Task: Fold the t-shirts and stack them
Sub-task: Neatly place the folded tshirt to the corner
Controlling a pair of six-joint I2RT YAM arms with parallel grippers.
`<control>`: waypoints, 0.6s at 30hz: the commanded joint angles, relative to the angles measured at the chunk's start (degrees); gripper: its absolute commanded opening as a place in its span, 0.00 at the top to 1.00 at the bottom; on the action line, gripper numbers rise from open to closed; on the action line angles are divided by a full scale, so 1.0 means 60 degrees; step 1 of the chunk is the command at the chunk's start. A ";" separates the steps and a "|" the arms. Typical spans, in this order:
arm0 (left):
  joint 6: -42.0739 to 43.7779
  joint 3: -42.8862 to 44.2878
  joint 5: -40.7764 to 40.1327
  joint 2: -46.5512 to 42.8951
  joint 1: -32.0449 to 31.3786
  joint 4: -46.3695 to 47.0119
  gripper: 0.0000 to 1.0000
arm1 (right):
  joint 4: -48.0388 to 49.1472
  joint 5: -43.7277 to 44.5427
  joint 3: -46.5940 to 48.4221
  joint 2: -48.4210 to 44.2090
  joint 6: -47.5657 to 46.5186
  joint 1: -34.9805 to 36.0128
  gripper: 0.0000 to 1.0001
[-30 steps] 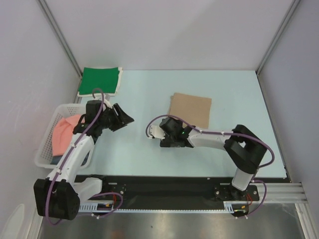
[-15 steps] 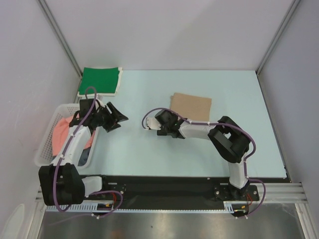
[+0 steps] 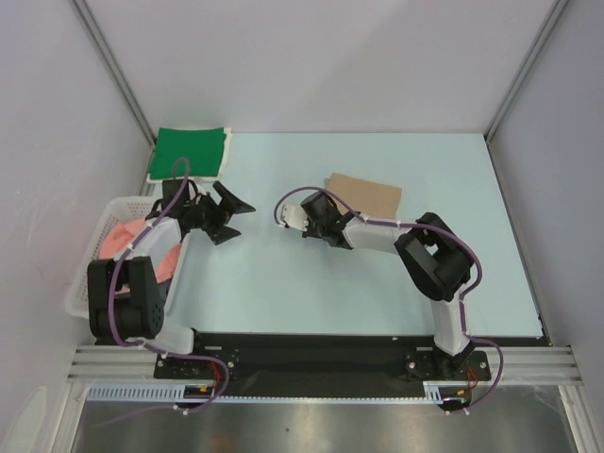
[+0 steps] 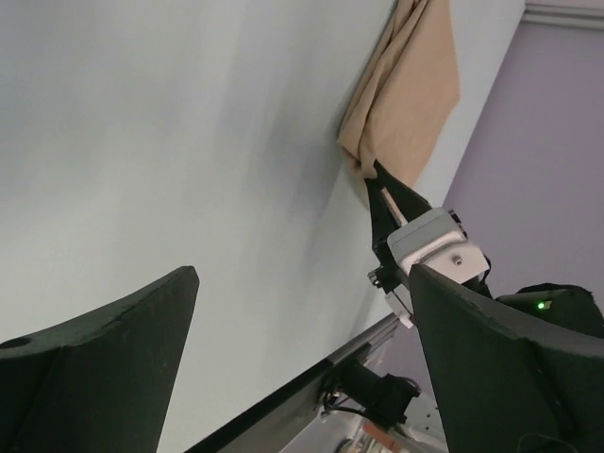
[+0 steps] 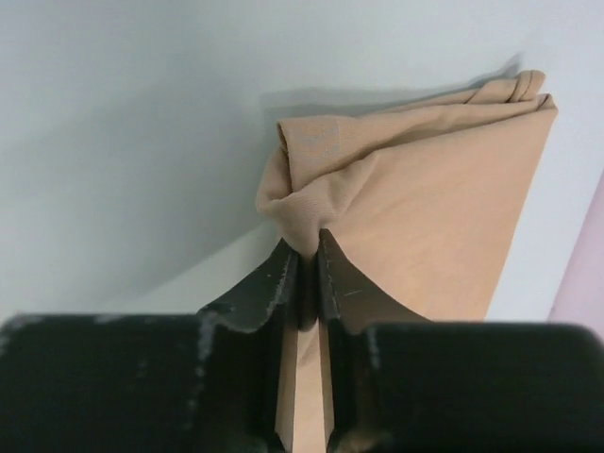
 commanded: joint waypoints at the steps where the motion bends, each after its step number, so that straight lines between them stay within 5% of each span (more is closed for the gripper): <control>1: -0.1178 0.0378 0.0624 0.0557 -0.0330 0.1915 0.00 | 0.0043 -0.0507 0.0356 -0.0350 0.0569 -0.0185 0.91; 10: -0.3082 0.2501 0.0084 0.4069 -0.2716 0.3644 0.00 | -0.0190 -0.1547 -0.0289 -0.1668 0.1053 -0.0742 0.94; 15: -0.5337 0.2459 -0.0123 0.5171 -0.3363 0.6615 0.00 | -0.0338 -0.1973 -0.0581 -0.2137 0.1129 -0.0991 0.97; 18: -0.5297 0.3760 0.0066 0.6240 -0.3889 0.5714 0.00 | -0.0249 -0.2031 -0.0685 -0.2270 0.1259 -0.1108 0.99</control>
